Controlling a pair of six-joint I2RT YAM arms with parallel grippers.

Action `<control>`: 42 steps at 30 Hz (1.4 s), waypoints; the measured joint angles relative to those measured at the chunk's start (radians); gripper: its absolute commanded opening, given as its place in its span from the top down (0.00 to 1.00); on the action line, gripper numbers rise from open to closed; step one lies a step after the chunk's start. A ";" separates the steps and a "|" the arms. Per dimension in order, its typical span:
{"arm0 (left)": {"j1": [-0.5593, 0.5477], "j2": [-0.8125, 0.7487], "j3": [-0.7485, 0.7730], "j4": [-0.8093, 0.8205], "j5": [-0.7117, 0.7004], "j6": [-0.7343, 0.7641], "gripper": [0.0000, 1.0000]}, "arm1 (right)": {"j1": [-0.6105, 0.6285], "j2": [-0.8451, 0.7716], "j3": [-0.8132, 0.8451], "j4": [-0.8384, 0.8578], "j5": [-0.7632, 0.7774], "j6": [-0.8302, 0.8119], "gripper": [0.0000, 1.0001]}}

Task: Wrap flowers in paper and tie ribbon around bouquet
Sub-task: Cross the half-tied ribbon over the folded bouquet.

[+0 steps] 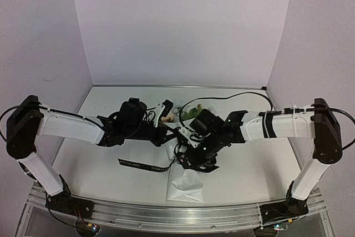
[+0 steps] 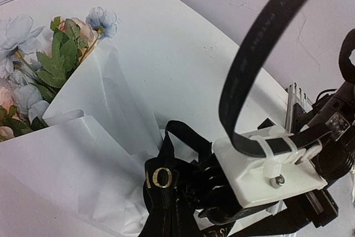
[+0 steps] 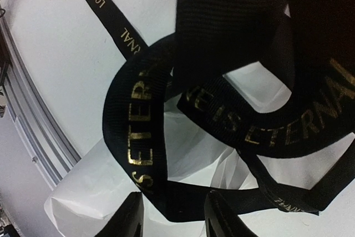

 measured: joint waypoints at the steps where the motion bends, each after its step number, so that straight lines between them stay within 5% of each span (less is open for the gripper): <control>1: 0.000 0.000 0.000 0.000 0.000 0.001 1.00 | 0.000 0.004 0.000 0.004 0.001 0.004 0.83; 5: 0.002 -0.009 -0.009 0.000 -0.001 0.003 1.00 | 0.000 0.006 0.000 0.009 0.002 0.024 1.00; 22: 0.042 -0.099 -0.120 0.002 -0.034 -0.004 1.00 | 0.000 -0.169 -0.214 -0.066 0.032 0.066 1.00; 42: 0.067 -0.214 -0.274 -0.002 -0.132 -0.053 1.00 | 0.001 -0.190 -0.378 -0.090 0.095 0.124 1.00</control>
